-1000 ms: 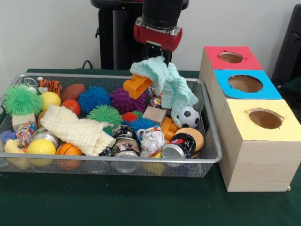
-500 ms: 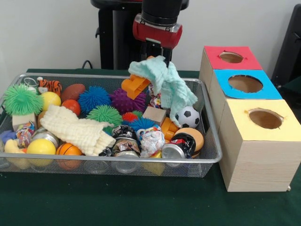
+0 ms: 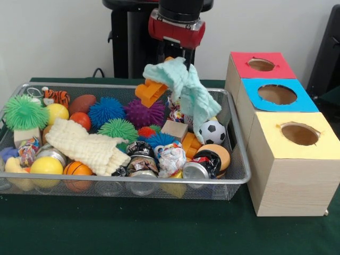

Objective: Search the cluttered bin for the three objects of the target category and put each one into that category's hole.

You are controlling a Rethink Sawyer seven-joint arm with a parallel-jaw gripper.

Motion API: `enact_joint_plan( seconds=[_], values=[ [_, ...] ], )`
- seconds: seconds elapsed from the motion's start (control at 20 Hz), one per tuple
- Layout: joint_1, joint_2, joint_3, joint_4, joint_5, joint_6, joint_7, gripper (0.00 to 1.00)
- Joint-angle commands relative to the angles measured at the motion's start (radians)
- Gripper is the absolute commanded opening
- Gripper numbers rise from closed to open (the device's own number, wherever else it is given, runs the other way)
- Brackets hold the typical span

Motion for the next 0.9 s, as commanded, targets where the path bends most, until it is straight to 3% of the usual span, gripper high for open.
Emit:
enact_joint_plan(
  seconds=[0.05,0.15,0.2,0.3,0.35,0.45,0.55,0.7,0.9],
  values=[
    [-0.126,0.06,0.112,0.019,0.029,-0.06,0.021,1.0],
    [-0.056,0.02,0.038,0.0,-0.008,-0.012,0.061,1.0],
    [-0.112,0.058,0.089,0.02,0.003,-0.063,0.032,1.0],
    [-0.069,0.043,0.044,0.008,-0.022,-0.053,0.064,1.0],
    [-0.145,0.094,0.115,0.032,-0.008,-0.126,0.025,1.0],
    [-0.058,0.047,0.028,-0.001,-0.031,-0.047,0.081,1.0],
    [-0.147,0.06,0.097,0.026,-0.015,-0.078,0.014,1.0],
    [-0.095,0.078,-0.028,-0.057,-0.133,-0.128,0.031,1.0],
    [-0.079,0.181,-0.152,-0.174,-0.287,-0.197,0.028,1.0]
  ],
)
